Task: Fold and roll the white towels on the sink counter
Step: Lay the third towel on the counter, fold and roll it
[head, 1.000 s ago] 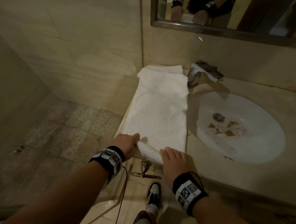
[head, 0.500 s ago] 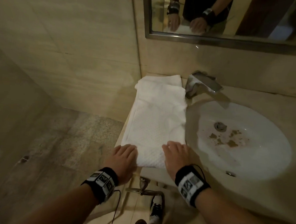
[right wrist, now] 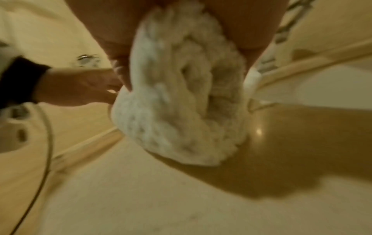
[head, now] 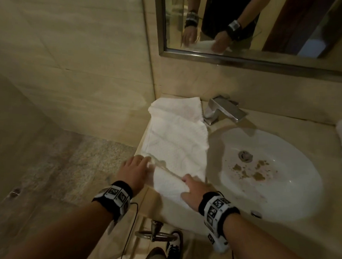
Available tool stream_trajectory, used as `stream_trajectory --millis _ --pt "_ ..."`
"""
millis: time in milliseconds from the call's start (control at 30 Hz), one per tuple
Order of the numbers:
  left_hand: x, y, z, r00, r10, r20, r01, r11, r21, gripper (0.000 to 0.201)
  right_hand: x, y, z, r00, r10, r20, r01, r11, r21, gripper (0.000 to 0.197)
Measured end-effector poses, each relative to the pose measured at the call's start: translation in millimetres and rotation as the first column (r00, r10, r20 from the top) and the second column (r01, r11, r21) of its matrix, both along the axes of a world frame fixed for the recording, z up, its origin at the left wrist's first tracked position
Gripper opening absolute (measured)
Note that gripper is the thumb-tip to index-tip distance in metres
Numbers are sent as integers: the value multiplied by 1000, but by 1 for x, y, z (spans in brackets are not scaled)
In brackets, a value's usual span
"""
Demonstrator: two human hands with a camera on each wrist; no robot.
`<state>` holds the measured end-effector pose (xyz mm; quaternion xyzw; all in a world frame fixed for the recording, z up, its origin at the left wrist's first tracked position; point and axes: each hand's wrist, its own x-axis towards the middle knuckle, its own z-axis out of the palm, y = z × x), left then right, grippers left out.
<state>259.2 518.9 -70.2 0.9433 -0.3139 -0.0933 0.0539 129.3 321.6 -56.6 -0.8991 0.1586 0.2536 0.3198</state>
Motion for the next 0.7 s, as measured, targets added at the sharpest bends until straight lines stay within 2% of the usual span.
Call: stream_trajectory --millis 33,100,133,167,233,333,400,500,600,633,700 --pt "-3 1 -1 997 -47 64 48 999 -16 49 2 -5 0 1000 -19 14 19 1000 -5 48" --pt "-8 3 -5 986 -165 32 162 984 72 65 2 -5 -6 983 111 146 -77 973 -219 50" --pt "-10 2 -9 983 -182 -11 182 976 120 72 0 0 -8 963 191 191 -112 926 -361 48" --pt "-11 2 -12 983 -175 -47 181 971 155 76 -3 6 -12 957 213 196 -110 894 -434 46" --pt "-9 1 -19 985 -163 -52 169 972 161 74 -9 20 -16 958 227 173 -119 868 -483 49" --pt "-5 -6 -20 987 -161 -20 162 977 136 63 -16 27 -22 958 258 126 -166 856 -490 73" --pt "-4 -14 -12 989 -137 -48 143 974 174 58 -14 24 -22 959 270 83 -192 838 -511 81" --pt "-6 -20 3 977 -69 -201 126 950 287 48 -6 16 -13 923 380 62 -298 806 -511 67" --pt "-12 -16 16 932 24 -362 113 930 351 41 -2 9 -2 908 411 76 -348 846 -405 51" --pt "-17 -14 18 935 29 -353 99 935 339 43 -1 8 2 915 398 61 -352 865 -359 48" --pt "-34 -4 12 973 -7 -229 74 956 284 57 4 3 5 934 358 16 -341 901 -267 44"
